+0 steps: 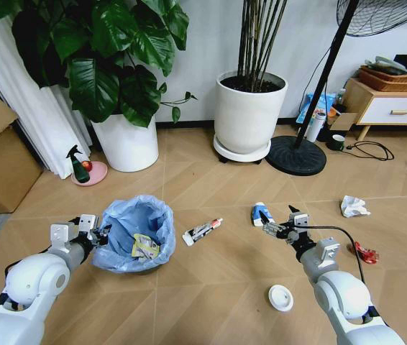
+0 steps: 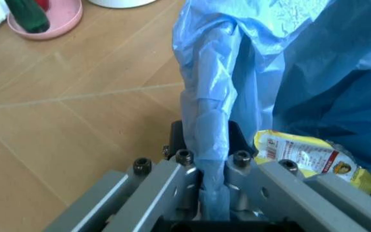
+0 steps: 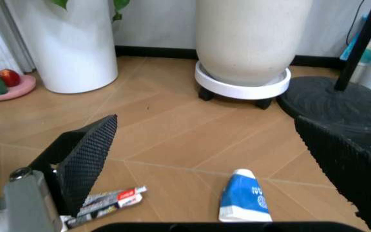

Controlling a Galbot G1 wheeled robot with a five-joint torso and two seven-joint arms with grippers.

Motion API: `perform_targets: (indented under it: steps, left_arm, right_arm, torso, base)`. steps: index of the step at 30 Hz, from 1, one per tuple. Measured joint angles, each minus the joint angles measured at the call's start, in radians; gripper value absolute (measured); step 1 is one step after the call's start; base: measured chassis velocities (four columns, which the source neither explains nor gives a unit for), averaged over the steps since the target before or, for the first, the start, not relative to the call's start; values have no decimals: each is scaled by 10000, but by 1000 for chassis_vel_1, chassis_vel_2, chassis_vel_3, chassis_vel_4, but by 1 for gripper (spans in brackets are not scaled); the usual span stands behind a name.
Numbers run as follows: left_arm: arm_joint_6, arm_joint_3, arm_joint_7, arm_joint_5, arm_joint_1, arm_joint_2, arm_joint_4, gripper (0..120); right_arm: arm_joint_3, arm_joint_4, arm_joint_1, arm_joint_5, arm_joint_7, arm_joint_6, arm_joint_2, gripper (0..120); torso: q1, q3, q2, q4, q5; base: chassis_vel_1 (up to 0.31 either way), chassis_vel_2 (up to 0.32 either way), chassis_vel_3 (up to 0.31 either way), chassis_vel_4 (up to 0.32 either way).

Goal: Pick up the trash bin and place the garbage on the floor into it.

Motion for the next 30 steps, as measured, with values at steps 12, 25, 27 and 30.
perform_targets:
  steps: [12, 25, 27, 30]
  left_arm:
    - [0, -53, -1, 4, 43, 0, 4, 0]
    - [0, -46, -20, -58, 16, 109, -35, 0]
    - [0, 7, -23, -65, -54, 122, -6, 0]
    - [0, 36, -20, -67, -104, 123, 61, 0]
  right_arm:
    - [-134, -271, 115, 7, -167, -33, -65, 100]
    - [-425, -1374, 963, 512, -974, -36, -1215, 100]
    - [-514, -1729, 1225, 648, -1321, -17, -1593, 100]
    - [-846, -2607, 1950, 739, -2254, 71, -2209, 100]
  torso:
    - [2, 0, 0, 1, -2]
    - [0, 0, 0, 2, 0]
    - [0, 0, 0, 2, 0]
    - [0, -1, 0, 0, -3]
  base:
    - [-128, 129, 131, -138]
    - [-9, 18, 10, -12]
    - [0, 0, 0, 0]
    - [0, 0, 0, 0]
